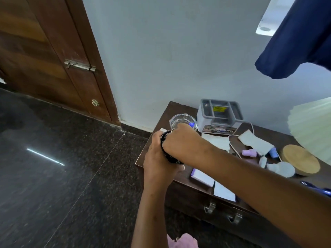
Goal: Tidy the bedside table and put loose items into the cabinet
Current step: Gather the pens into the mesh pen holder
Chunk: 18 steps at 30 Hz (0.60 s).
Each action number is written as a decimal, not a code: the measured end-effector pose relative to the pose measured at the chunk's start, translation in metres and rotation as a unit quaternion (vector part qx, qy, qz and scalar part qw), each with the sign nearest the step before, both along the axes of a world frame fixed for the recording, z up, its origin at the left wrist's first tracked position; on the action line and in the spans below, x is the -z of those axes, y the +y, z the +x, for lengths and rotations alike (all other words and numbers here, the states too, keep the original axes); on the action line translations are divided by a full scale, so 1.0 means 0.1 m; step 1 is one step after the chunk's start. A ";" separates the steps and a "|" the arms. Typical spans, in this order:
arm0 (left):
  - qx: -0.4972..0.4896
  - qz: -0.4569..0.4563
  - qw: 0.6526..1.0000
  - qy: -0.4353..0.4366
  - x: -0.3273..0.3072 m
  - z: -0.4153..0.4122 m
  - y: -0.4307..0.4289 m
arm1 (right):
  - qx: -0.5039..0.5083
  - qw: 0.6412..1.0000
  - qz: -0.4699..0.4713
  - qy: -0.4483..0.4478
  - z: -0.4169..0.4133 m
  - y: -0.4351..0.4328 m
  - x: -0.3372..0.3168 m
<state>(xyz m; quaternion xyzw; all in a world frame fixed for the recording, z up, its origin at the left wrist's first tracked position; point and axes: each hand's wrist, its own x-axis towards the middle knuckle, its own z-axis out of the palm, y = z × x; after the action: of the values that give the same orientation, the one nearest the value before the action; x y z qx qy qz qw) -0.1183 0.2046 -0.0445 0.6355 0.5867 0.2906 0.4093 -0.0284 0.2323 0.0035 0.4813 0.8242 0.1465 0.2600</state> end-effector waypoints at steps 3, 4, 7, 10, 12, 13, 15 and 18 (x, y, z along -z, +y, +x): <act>0.013 0.004 1.000 0.016 0.01 0.04 0.01 | 0.021 1.000 0.001 0.002 0.02 -0.05 0.00; 0.014 0.004 1.000 0.016 0.01 0.04 0.00 | 0.024 0.999 0.017 0.014 0.04 -0.07 -0.06; 0.016 0.018 0.999 0.023 0.01 0.06 -0.03 | 0.083 0.975 0.066 0.194 0.29 -0.12 -0.33; 0.016 0.027 0.999 0.033 -0.01 0.07 -0.06 | 0.244 0.826 0.134 0.490 0.80 -0.17 -0.37; 0.020 0.029 0.999 0.023 -0.02 0.09 -0.09 | 0.306 0.774 0.169 0.528 1.09 -0.20 -0.14; 0.021 0.033 0.999 0.016 -0.01 0.09 -0.10 | 0.345 0.807 0.134 0.461 1.18 -0.22 0.03; 0.023 0.037 0.999 0.013 0.00 0.11 -0.13 | 0.378 0.872 0.021 0.310 1.21 -0.29 0.40; 0.017 0.040 0.999 0.011 -0.01 0.14 -0.15 | 0.332 0.904 -0.007 0.269 1.20 -0.36 0.77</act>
<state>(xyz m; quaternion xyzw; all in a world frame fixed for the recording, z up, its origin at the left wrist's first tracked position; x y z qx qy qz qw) -0.1041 0.1894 -0.0438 0.6644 0.5681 0.3002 0.3817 0.0915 0.1960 -0.0740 0.7464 0.6562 -0.0894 0.0655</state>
